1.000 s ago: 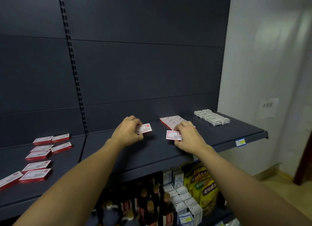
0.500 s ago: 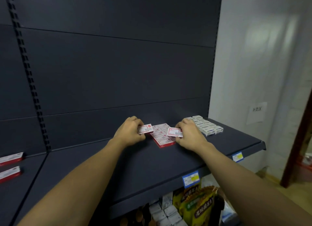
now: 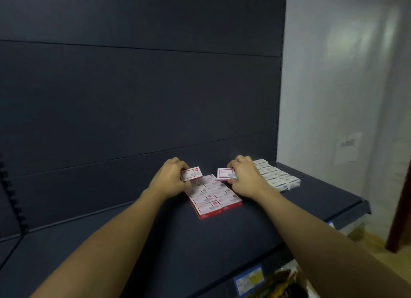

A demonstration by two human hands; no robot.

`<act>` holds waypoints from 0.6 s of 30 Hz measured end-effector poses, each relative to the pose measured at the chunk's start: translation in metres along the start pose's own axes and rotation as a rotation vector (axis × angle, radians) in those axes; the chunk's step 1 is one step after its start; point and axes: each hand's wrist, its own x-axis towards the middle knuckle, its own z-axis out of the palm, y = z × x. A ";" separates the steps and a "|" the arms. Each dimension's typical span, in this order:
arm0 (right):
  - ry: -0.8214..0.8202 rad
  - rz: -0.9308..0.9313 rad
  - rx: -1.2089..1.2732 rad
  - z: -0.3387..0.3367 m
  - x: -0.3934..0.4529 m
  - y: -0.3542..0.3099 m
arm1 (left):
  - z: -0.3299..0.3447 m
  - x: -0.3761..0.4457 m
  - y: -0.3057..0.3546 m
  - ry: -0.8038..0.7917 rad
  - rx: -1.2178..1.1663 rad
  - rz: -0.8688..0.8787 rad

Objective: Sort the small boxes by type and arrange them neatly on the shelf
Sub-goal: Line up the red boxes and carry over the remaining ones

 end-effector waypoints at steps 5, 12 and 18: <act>-0.041 -0.069 0.062 0.025 0.025 0.017 | 0.015 0.013 -0.001 0.004 0.026 -0.101; -0.095 -0.224 0.163 0.042 0.070 0.028 | 0.021 0.019 0.005 0.025 0.070 -0.279; -0.132 -0.318 0.190 0.058 0.086 0.040 | 0.034 0.021 0.016 0.142 -0.003 -0.418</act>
